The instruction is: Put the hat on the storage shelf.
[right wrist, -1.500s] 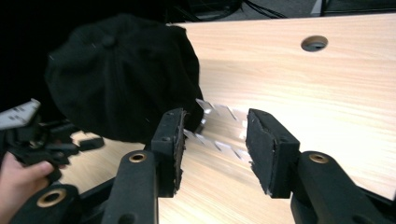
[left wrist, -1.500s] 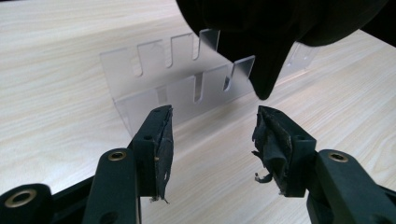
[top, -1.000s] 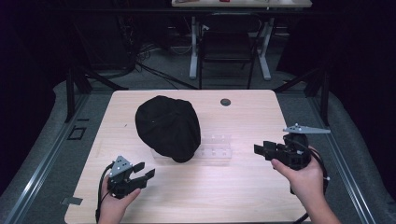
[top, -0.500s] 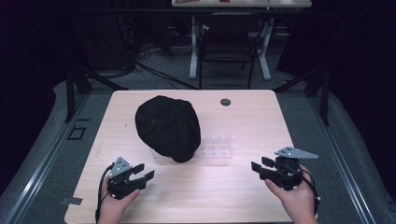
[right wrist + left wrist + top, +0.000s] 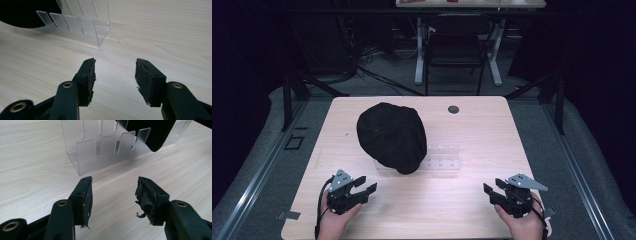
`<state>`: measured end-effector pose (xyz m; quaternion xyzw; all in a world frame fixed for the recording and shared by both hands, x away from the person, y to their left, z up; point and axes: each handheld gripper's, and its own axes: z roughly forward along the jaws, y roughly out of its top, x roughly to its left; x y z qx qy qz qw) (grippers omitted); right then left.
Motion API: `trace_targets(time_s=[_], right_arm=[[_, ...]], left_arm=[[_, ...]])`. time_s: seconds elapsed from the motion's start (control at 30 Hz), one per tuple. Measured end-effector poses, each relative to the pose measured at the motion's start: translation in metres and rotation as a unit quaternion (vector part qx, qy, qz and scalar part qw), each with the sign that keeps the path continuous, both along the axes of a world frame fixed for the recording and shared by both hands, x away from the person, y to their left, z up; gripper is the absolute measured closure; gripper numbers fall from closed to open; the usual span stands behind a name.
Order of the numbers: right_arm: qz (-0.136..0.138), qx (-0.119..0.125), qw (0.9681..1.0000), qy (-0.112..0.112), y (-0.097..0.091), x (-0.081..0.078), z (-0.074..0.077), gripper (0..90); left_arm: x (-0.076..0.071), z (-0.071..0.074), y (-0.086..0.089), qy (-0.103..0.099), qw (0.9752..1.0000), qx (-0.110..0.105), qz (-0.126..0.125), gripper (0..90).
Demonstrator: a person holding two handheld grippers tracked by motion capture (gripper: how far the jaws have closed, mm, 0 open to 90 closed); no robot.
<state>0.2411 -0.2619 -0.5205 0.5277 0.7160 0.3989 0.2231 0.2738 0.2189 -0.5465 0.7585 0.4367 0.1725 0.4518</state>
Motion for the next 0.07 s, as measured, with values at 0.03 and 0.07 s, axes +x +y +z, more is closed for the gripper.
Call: trace_targets(time_s=[0.03,0.07], right_arm=[[-0.002,0.003,1.0,-0.003,-0.0005,-0.0007,-0.0034,49.9],[-0.003,-0.001,1.0,-0.005,-0.0015,-0.0015,-0.0063,49.7]], left_arm=[[0.0,0.0,-0.0003,-0.002,1.0,-0.001,0.0,46.2],[0.0,0.0001,-0.0008,-0.004,1.0,-0.001,0.0,46.0]])
